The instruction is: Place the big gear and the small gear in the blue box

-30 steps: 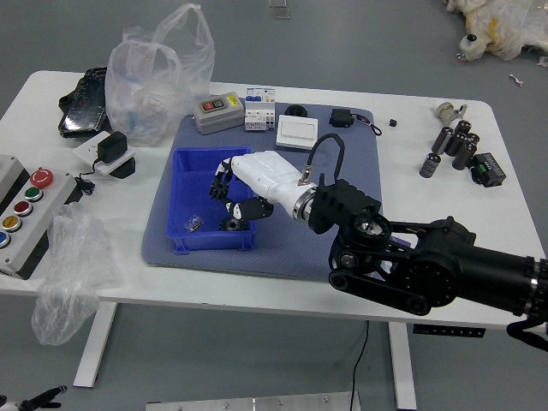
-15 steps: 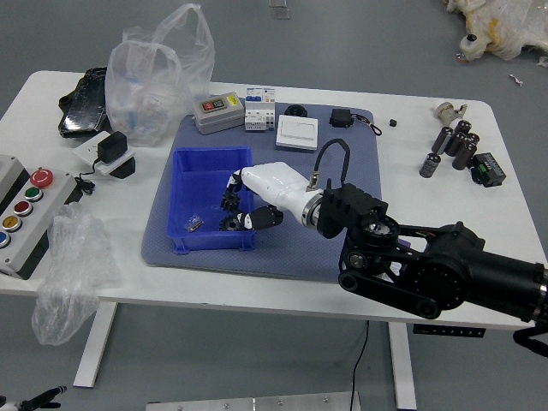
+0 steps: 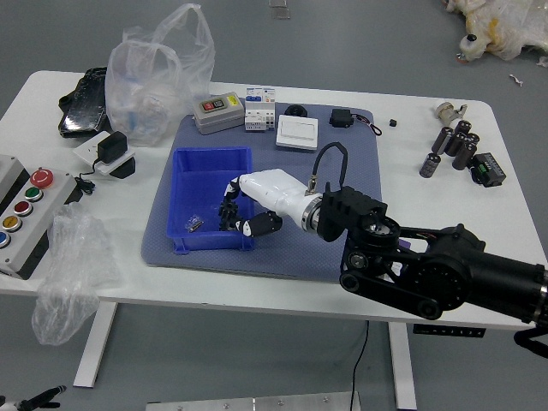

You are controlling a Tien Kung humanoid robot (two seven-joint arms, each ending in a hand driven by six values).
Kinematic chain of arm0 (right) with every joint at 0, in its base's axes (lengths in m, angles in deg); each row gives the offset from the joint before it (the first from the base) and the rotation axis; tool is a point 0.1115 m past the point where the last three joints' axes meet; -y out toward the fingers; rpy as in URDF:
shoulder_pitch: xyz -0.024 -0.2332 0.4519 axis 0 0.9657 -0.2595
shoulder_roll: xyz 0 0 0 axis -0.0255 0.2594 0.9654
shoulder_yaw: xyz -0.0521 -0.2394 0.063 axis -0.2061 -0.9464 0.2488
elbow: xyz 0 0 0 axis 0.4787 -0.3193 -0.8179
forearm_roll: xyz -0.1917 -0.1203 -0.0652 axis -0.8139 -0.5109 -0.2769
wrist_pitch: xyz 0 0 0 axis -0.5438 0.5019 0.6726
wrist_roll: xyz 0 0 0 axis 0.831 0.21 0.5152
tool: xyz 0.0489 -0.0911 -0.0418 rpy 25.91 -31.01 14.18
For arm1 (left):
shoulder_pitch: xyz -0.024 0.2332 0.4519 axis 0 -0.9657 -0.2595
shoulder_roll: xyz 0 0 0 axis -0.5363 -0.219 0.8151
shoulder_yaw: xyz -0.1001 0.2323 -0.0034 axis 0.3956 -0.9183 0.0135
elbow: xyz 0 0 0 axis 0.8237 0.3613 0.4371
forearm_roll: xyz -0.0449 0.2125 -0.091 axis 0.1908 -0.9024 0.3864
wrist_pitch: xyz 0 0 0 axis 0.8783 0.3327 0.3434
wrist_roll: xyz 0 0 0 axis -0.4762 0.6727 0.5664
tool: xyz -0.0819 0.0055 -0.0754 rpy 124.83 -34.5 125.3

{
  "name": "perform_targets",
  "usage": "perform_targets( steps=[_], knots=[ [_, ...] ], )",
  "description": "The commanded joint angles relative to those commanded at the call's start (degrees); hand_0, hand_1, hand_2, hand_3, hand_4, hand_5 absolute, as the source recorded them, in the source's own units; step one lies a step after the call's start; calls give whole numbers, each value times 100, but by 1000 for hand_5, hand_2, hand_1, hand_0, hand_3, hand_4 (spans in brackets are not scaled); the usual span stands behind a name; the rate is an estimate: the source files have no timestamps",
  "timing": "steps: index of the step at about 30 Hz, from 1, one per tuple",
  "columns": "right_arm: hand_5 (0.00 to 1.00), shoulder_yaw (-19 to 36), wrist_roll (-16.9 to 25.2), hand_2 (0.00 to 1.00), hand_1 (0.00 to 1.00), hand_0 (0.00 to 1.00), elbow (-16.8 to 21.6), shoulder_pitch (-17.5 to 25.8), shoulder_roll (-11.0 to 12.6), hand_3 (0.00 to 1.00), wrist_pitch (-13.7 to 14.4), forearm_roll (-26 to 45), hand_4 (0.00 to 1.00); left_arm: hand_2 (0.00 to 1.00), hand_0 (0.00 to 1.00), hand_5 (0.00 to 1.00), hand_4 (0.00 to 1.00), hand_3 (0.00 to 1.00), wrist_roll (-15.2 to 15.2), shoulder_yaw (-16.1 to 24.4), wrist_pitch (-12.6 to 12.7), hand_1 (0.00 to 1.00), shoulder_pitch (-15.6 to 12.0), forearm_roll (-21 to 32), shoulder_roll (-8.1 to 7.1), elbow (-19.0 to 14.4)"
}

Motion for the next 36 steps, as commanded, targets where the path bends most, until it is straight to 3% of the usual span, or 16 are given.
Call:
perform_targets(
  steps=[1,2,9,14,19,25,26,31,32,36],
  knots=[
    [206,2,-7,819,747,577,-1,1,1,827,-4,1,614,506,654,629,730,724,-1,2,1,465,1,0,-1,0],
    [207,4,-14,871,787,584,-2,1,2,903,-9,1,628,505,654,635,727,726,-2,4,2,468,2,0,-1,-1],
    [215,1,-45,866,784,578,-8,7,5,901,-14,32,633,505,654,637,729,726,-1,5,3,466,6,5,-1,-2],
    [232,75,-43,856,771,564,-1,64,14,891,142,-43,630,505,654,640,731,726,0,-1,3,465,2,14,8,-3],
    [232,482,-20,856,771,564,93,225,117,891,410,-124,630,505,654,640,731,726,-8,-17,7,465,-4,36,13,-2],
    [222,1367,329,851,766,560,127,691,423,879,1091,-49,639,505,654,646,740,726,-21,-42,20,464,-17,87,20,0],
    [245,1509,427,917,925,927,116,771,464,899,1200,48,656,506,654,657,748,726,-22,-45,22,466,-21,94,20,0],
    [245,2267,1124,917,925,927,-1,1267,604,899,1791,813,656,506,654,657,748,726,-24,-45,31,466,-32,108,18,1],
    [530,2396,1282,953,937,963,-31,1358,608,932,1865,1004,805,506,654,658,749,726,-26,-46,32,466,-32,111,20,2],
    [530,2921,2040,953,937,963,-133,1790,582,932,1883,1893,805,506,654,658,749,726,-43,-67,31,466,-29,136,39,6]
  ],
)
